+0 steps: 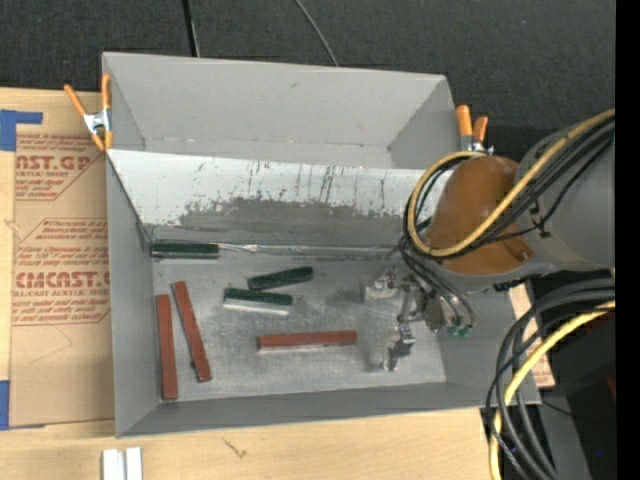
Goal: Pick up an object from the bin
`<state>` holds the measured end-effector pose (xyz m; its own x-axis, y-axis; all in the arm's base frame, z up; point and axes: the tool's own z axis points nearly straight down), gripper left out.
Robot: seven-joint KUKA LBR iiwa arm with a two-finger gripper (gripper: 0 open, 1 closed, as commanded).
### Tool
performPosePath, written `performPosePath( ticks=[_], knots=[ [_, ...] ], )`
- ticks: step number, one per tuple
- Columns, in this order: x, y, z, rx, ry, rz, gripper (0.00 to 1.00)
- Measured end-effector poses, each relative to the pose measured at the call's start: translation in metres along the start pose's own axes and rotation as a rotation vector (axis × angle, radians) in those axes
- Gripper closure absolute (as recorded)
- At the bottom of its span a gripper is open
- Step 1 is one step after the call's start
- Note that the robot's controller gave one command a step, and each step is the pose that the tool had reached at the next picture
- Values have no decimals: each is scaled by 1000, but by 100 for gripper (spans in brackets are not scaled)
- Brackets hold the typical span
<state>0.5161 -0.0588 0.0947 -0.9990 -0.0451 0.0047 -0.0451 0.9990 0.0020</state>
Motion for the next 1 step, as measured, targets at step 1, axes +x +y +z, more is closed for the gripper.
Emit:
performPosePath(
  ticks=[1],
  knots=[
    [8,49,-29,1,-5,-14,0]
  ],
)
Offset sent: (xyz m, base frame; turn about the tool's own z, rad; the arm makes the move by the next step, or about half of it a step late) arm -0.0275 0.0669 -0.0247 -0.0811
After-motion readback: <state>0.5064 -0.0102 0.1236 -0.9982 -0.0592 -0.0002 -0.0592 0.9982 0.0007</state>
